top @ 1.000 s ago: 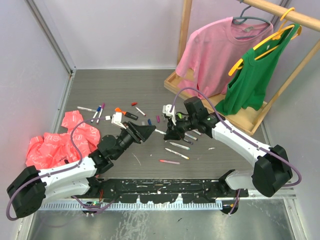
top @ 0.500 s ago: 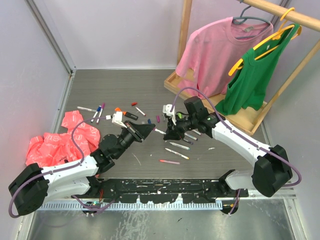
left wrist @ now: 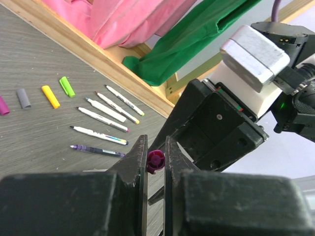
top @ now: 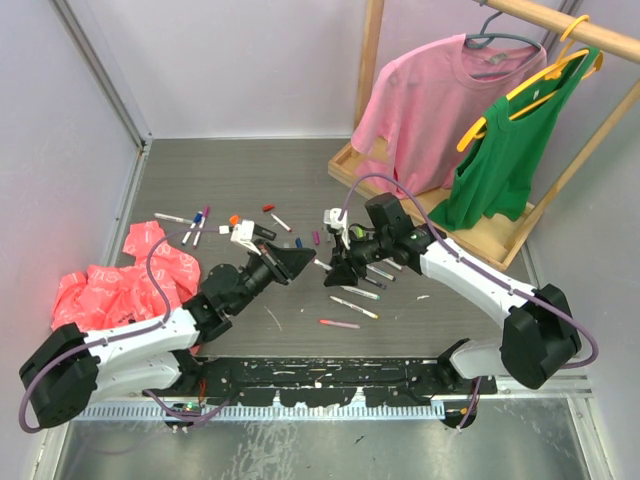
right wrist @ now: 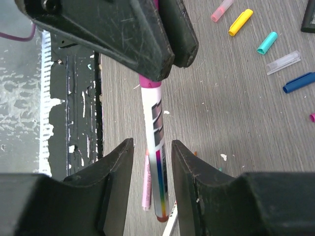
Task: Open the pen caps
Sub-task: Open the pen cap from the pen.
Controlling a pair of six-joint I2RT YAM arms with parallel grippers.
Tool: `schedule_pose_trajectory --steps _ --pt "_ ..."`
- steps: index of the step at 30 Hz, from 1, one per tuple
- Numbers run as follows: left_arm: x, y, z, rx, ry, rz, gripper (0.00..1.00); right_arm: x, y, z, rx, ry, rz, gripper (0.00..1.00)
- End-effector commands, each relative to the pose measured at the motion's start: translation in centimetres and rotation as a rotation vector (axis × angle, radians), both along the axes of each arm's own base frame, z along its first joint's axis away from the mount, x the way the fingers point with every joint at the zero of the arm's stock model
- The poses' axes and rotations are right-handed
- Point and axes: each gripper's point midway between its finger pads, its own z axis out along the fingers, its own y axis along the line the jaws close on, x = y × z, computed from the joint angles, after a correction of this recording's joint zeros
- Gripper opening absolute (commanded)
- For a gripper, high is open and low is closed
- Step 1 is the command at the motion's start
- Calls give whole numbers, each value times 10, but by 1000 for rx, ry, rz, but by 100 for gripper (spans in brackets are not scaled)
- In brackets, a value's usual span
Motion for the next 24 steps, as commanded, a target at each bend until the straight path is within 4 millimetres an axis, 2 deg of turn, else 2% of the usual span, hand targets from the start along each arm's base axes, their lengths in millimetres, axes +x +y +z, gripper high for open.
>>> schedule_pose_trajectory --steps 1,7,13,16,24 --pt "-2 -14 28 -14 -76 -54 0 9 11 24 63 -25 -3 42" --pt "1 -17 26 5 -82 -53 0 9 11 24 62 -25 -9 28" --pt "18 2 30 29 -98 14 0 7 10 23 57 -21 3 1" --pt "33 18 49 -11 -114 49 0 6 10 19 46 -7 20 1" --pt "83 76 121 -101 -209 191 0 5 11 8 19 34 33 1"
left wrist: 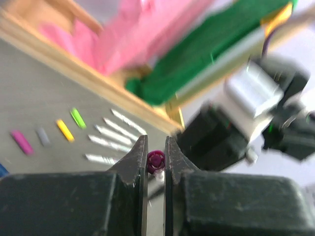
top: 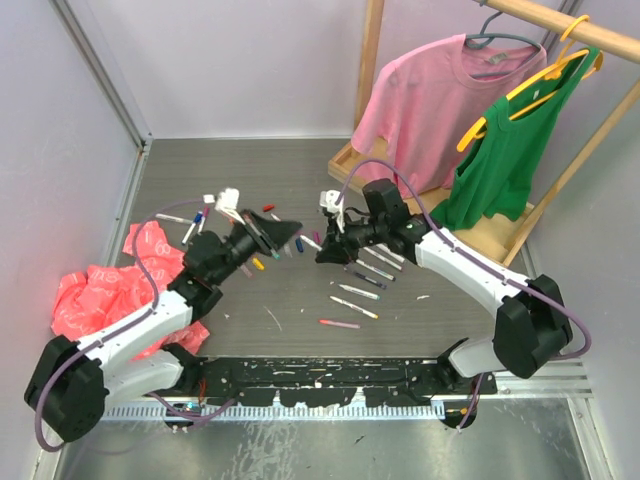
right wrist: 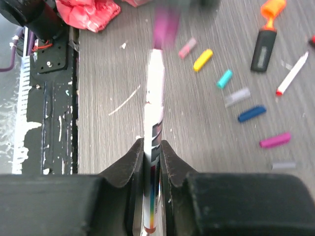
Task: Open the pen caps
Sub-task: Open the pen cap from the pen, then place the pen cap at the center of the board.
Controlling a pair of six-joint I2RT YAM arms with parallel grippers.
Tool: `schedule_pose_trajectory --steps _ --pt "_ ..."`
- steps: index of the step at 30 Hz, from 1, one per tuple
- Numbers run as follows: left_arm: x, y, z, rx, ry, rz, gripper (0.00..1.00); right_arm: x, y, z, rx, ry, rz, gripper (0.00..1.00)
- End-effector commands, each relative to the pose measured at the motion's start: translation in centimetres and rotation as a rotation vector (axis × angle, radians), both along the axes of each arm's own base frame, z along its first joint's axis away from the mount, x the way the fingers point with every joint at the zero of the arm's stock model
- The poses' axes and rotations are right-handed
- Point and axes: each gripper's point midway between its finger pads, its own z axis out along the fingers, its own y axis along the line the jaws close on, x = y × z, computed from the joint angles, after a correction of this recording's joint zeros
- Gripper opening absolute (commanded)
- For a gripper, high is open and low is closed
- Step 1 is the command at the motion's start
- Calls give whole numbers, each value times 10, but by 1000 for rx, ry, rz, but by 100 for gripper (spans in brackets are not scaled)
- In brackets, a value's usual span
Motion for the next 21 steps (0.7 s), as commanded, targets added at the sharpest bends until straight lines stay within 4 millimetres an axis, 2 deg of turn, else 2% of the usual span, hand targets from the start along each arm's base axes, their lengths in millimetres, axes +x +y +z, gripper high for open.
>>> schedule_pose_trajectory --steps 1,5,9,14,21 --pt "53 64 97 -140 -196 271 0 -26 -12 -17 -62 126 42 1" --pt "63 75 110 -152 -193 302 0 -24 -13 -19 -72 123 32 1" --pt "71 79 107 -159 -155 318 0 -20 -13 -19 -81 109 17 1" --pt "86 78 80 -106 -51 319 0 -16 -17 -15 -84 80 -5 1" --pt "106 65 47 -35 67 255 0 -11 -22 -10 -76 60 -23 1"
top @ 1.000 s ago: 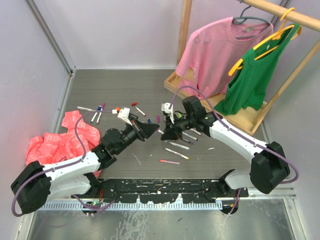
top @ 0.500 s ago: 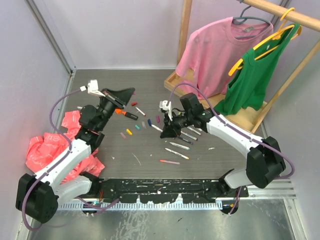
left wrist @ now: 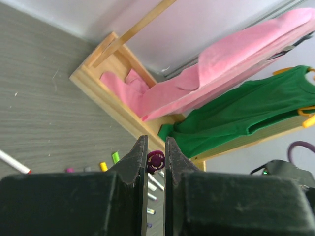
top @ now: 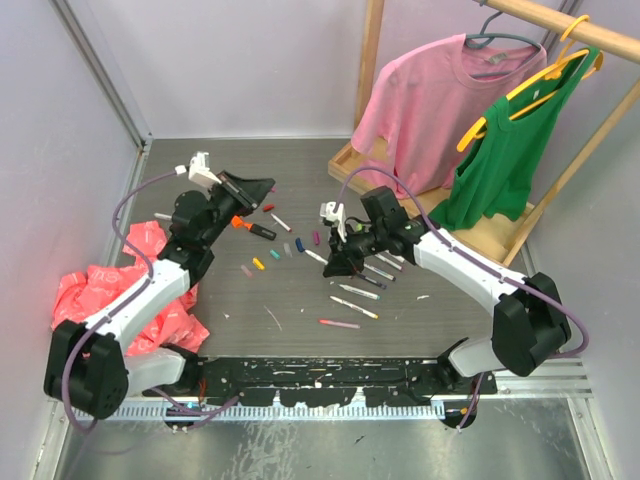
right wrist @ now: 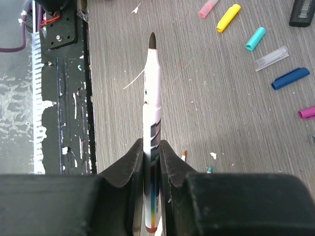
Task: Open the pen caps
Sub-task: Place the pen cap at the center of the board.
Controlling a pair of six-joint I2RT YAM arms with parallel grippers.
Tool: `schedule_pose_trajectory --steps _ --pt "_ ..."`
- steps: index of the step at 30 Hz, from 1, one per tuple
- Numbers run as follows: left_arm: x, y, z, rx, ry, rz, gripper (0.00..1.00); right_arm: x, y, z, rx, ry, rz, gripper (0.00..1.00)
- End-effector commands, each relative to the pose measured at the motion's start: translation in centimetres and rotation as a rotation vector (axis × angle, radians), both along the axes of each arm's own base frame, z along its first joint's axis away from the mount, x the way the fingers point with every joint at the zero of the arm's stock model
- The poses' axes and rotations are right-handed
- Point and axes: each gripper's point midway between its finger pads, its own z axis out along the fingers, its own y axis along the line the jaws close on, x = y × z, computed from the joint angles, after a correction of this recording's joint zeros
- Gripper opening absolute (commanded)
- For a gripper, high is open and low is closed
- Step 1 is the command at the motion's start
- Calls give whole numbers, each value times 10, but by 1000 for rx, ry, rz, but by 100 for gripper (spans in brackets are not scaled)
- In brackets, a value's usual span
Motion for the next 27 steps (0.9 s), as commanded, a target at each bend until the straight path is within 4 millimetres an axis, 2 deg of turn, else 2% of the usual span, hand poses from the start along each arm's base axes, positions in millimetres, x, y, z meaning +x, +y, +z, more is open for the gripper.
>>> schedule_pose_trajectory --steps 1,2,3,5,11,14,18,21,22,24,27 --pt "11 -9 2 14 48 -59 0 5 -2 21 38 -68 -8 1" --pt "15 -10 -5 26 85 -63 0 6 -3 21 39 -69 -11 1" --pt "19 -10 -4 34 100 -66 0 6 -3 21 40 -71 -13 1" --pt "33 -15 -35 72 207 -72 0 8 -4 22 40 -75 -16 1" --pt "61 -21 -93 182 466 -79 0 8 -6 22 38 -75 -20 1" --pt "76 -17 -116 272 574 -54 0 9 -6 22 37 -75 -21 1" --pt "102 -3 -148 394 719 44 0 10 -7 21 35 -78 -24 1" --pt "116 -2 -175 468 816 51 0 11 -8 21 32 -80 -26 1" --pt "123 -4 -173 480 824 47 0 11 -9 20 29 -78 -28 1" --pt "128 -5 -188 517 877 31 0 12 -9 21 29 -79 -28 1" --pt "136 -6 -199 569 914 17 0 12 -9 19 25 -76 -27 1"
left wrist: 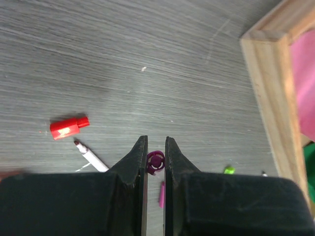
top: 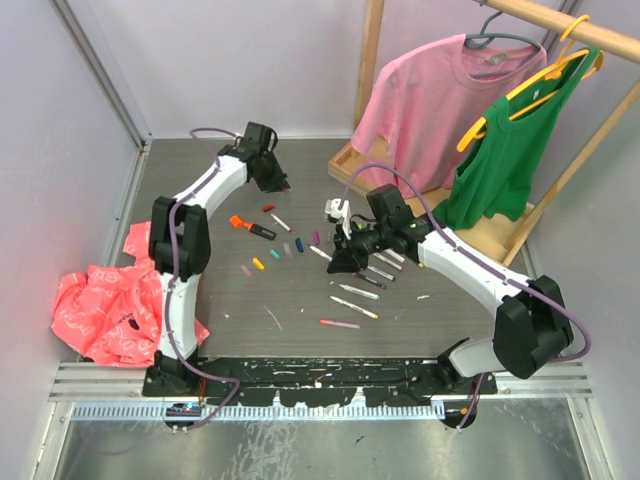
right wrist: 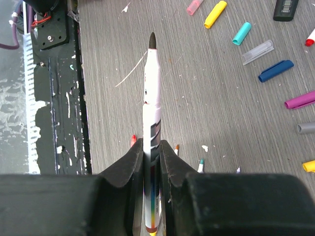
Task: Open the pen caps
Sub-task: Place the pen cap at the center of the board.
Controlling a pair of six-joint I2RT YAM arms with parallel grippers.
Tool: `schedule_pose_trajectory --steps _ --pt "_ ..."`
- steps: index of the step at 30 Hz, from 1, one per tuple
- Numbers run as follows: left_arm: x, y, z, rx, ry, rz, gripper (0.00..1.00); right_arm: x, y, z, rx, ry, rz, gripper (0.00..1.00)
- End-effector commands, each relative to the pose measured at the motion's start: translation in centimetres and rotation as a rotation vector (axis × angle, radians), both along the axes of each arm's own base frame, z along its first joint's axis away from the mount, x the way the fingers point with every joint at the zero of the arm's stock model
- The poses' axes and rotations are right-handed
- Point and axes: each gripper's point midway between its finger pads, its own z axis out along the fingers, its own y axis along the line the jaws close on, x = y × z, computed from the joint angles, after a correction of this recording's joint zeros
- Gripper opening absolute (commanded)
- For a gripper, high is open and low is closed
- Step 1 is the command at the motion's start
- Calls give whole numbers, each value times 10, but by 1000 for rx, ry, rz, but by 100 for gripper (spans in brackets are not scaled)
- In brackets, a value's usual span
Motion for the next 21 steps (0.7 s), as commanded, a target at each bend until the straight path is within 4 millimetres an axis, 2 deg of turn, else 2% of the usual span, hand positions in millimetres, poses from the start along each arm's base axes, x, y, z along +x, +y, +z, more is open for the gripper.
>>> schedule_pose_trajectory --steps 1,11,21 --pt "-8 14 -16 117 119 -33 1 4 0 17 30 -62 8 1" --pt "8 16 -46 177 168 -38 9 5 -1 16 22 -60 9 1" --pt "15 20 -59 179 186 -18 22 5 -2 15 21 -57 9 1"
